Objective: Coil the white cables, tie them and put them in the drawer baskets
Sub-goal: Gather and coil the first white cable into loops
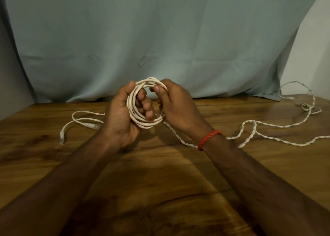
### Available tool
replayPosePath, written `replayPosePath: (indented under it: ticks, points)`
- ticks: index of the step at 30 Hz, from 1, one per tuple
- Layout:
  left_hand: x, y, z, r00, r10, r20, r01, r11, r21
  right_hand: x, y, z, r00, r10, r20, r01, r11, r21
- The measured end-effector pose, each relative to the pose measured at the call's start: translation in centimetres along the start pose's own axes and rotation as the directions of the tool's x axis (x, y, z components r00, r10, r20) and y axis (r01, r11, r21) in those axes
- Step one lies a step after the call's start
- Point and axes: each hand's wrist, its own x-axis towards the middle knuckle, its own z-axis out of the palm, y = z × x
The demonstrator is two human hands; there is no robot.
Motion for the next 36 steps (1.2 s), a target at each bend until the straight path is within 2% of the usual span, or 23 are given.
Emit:
replayPosePath:
  ticks: [4, 10, 15, 18, 21, 24, 26, 30, 33, 36]
  points:
    - [0.1, 0.2, -0.1, 1.000, 0.013, -0.027, -0.010, 0.993, 0.114, -0.1, -0.2, -0.7, 0.999, -0.036, 0.022, 0.039, 0.991, -0.130]
    - [-0.2, 2.4, -0.9, 0.993, -0.115, -0.002, 0.110, 0.945, 0.310, 0.1, 0.0, -1.4, 0.993, -0.071, 0.093, 0.097, 0.941, -0.324]
    - [-0.5, 2.6, -0.2, 0.999, -0.040, 0.004, 0.032, 0.849, 0.528, -0.3, -0.5, -1.2, 0.971, -0.102, 0.215, 0.179, 0.910, -0.375]
    - [-0.4, 2.6, -0.3, 0.999, -0.049, 0.012, 0.036, 0.867, 0.497, -0.2, -0.4, -1.1, 0.975, -0.116, 0.190, 0.172, 0.933, -0.315]
    - [-0.2, 2.8, -0.5, 0.999, -0.046, -0.015, 0.048, 0.905, 0.422, 0.1, -0.3, -1.2, 0.986, -0.096, 0.137, 0.116, 0.982, -0.151]
    - [0.0, 2.5, -0.4, 0.997, 0.028, -0.073, 0.004, 0.918, 0.396, -0.1, 0.0, -1.2, 0.989, -0.039, 0.143, 0.034, 0.999, 0.034]
    - [0.0, 2.2, -0.3, 0.992, 0.072, -0.105, -0.025, 0.920, 0.391, -0.3, 0.3, -1.1, 0.992, 0.000, 0.125, -0.011, 0.996, 0.088]
    - [0.1, 2.0, -0.6, 0.980, 0.157, -0.125, -0.095, 0.910, 0.405, -0.3, 0.4, -1.1, 0.997, 0.035, 0.067, -0.032, 0.998, -0.051]
    - [0.0, 1.7, -0.3, 0.975, 0.191, -0.111, -0.132, 0.907, 0.401, -0.2, 0.3, -0.9, 0.996, -0.045, 0.076, 0.057, 0.983, -0.174]
    - [-0.1, 1.6, -0.2, 0.961, 0.259, -0.096, -0.187, 0.866, 0.463, -0.2, 0.3, -0.9, 0.989, -0.114, 0.098, 0.133, 0.968, -0.214]
